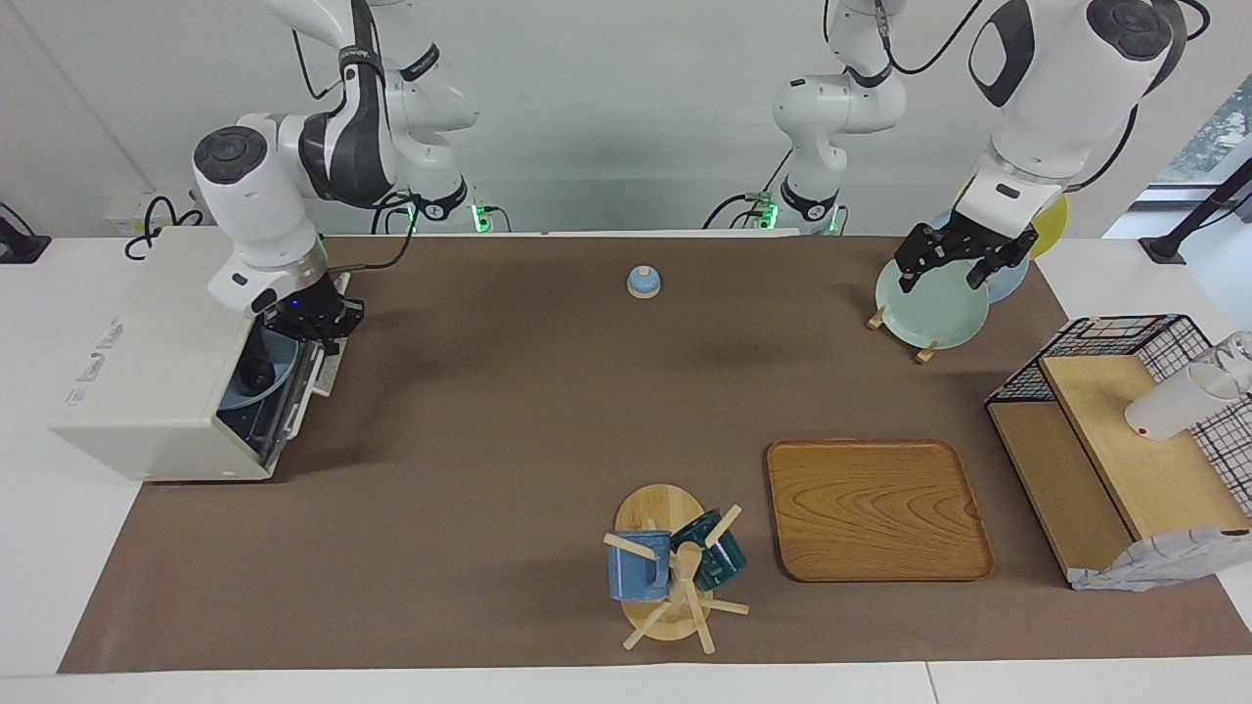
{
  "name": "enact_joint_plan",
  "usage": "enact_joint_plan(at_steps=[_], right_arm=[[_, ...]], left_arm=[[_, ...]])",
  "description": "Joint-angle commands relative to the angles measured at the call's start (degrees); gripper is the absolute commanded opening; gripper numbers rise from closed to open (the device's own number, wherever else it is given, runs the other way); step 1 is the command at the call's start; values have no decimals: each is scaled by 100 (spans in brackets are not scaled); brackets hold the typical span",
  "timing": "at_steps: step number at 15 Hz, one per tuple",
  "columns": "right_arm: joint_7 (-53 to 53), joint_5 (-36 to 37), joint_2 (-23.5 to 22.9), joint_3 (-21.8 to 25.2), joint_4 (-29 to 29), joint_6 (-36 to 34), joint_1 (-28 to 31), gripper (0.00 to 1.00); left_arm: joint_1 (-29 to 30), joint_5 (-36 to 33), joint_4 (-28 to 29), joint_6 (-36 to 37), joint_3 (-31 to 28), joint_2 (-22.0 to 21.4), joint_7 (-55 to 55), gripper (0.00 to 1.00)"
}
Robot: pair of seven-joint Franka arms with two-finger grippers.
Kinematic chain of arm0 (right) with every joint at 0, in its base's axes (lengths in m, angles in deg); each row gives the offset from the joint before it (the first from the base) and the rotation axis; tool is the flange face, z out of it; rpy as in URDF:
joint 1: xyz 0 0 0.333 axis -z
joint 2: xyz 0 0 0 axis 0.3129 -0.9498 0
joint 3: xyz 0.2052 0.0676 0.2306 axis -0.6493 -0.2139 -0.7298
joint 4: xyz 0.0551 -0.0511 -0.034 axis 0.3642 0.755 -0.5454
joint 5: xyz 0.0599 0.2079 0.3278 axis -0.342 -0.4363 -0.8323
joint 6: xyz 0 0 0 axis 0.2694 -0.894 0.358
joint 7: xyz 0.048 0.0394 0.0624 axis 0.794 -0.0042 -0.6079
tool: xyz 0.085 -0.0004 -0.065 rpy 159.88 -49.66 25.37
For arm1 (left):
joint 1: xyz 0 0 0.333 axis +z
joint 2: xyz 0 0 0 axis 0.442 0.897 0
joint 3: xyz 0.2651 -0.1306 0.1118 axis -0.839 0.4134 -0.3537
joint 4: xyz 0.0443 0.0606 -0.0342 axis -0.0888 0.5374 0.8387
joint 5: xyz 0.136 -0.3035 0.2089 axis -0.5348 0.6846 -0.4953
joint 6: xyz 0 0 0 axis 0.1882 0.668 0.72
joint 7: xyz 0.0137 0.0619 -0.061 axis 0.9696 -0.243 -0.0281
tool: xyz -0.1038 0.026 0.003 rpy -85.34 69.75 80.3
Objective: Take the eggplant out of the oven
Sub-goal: 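Pull the oven door down and open with the right gripper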
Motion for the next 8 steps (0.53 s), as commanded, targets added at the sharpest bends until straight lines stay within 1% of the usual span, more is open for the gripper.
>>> enact_joint_plan(at_steps=[1,3,6,8], right_arm=[[1,184,-531,86,310,1169,-7,0],[36,184,-558,86,425,1381,-26,0],[45,184,-821,86,443,1645,-26,0],[150,184,-909,86,443,1663,-70,0]], left_arm=[[65,-7,32,26,36,-69,6,100],[65,-7,32,26,27,-69,6,100],[65,-7,32,26,27,-78,6,100],[65,-7,32,26,36,-69,6,100]])
